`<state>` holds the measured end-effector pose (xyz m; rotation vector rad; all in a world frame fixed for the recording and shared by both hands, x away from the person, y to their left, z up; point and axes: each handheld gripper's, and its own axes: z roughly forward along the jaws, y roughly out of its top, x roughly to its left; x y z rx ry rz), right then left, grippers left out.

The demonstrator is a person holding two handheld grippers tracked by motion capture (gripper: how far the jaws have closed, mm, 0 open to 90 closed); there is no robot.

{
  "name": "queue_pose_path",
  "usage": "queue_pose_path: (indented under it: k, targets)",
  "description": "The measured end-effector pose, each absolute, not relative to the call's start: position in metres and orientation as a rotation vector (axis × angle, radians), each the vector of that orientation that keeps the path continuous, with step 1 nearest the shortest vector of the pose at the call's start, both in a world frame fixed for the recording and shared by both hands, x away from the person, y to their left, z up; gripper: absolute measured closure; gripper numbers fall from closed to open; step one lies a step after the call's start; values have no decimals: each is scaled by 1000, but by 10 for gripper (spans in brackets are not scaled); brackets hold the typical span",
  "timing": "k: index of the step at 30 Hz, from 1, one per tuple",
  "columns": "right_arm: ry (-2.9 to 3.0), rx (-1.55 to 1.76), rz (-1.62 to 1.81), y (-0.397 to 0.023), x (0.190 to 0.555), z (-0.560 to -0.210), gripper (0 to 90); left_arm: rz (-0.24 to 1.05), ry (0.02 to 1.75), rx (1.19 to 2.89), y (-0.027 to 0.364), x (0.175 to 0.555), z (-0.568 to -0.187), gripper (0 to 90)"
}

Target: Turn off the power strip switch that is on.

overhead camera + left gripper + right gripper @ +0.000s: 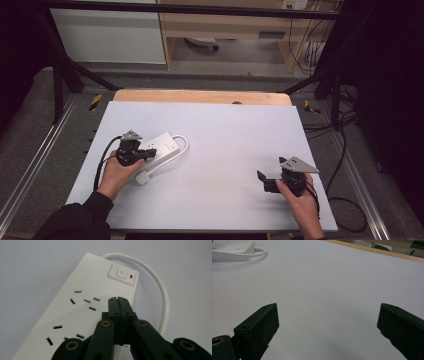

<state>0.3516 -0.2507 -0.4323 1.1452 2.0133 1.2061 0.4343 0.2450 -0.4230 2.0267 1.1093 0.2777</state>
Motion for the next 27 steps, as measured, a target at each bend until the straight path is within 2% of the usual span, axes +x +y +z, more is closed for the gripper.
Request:
queue_pose_path:
  k: [27]
  targets:
    - [2011,1143,1198,-251,352,-432,44,271,1114,2032,243,435,-426,900]
